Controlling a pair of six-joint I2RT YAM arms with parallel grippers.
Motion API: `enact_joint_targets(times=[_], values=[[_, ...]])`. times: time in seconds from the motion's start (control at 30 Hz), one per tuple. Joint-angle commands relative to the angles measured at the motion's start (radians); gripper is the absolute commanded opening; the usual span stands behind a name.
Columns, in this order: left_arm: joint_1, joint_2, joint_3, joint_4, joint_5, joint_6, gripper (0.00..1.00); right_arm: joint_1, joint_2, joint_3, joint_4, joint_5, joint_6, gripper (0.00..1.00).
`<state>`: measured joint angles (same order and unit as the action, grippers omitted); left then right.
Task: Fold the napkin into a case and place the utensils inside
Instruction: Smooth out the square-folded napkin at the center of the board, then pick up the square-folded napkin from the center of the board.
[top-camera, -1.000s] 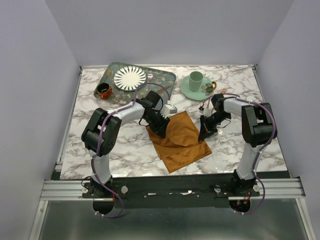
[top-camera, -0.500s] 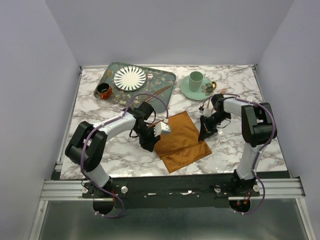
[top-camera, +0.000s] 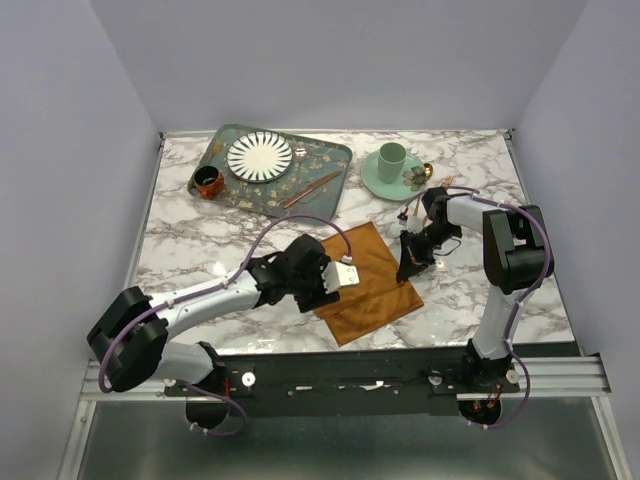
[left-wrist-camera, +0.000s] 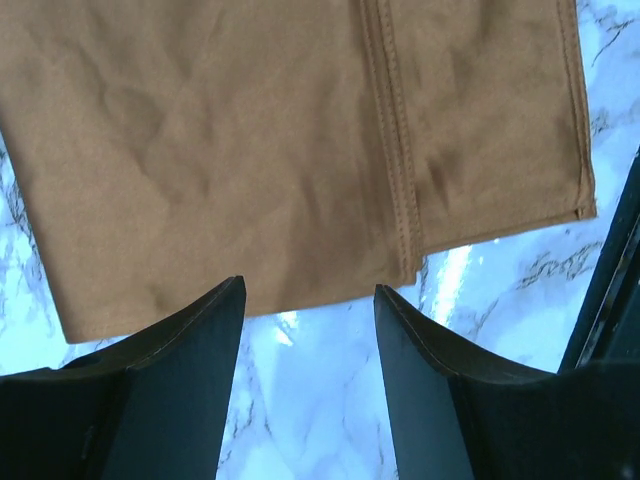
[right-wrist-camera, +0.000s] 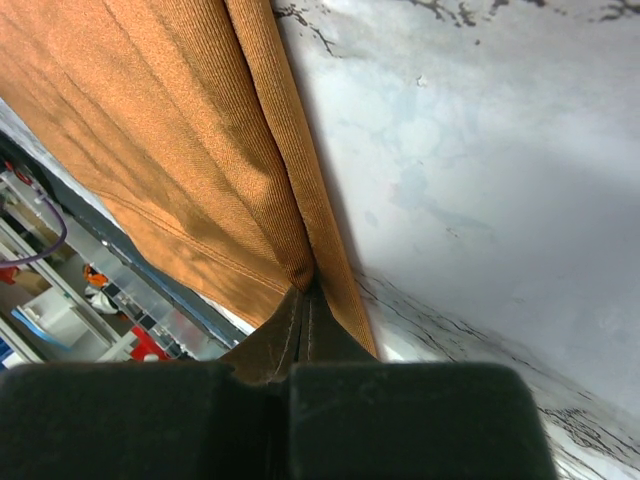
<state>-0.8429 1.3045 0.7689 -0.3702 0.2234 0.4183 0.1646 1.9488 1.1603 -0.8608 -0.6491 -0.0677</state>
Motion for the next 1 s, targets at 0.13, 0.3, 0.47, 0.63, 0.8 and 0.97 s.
enact_joint_targets(times=[0.13, 0.3, 0.47, 0.63, 0.8, 0.97], values=[[-0.174, 0.099, -0.014, 0.168, -0.272, -0.105, 0.64, 0.007, 0.015, 0.021, 0.002, 0.014, 0.009, 0.01], [-0.222, 0.17, 0.02, 0.172, -0.265, -0.119, 0.64, 0.007, 0.016, 0.022, -0.001, 0.011, 0.011, 0.01], [-0.262, 0.231, 0.035, 0.171, -0.263, -0.124, 0.65, 0.006, 0.01, 0.021, -0.003, 0.012, 0.009, 0.01], [-0.265, 0.263, 0.024, 0.191, -0.283, -0.125, 0.62, 0.007, 0.013, 0.019, -0.004, 0.011, 0.005, 0.01], [-0.263, 0.26, 0.024, 0.18, -0.302, -0.107, 0.52, 0.007, 0.016, 0.019, -0.004, 0.014, -0.001, 0.01], [-0.265, 0.233, 0.035, 0.139, -0.28, -0.102, 0.44, 0.007, 0.013, 0.024, -0.01, 0.014, -0.004, 0.01]])
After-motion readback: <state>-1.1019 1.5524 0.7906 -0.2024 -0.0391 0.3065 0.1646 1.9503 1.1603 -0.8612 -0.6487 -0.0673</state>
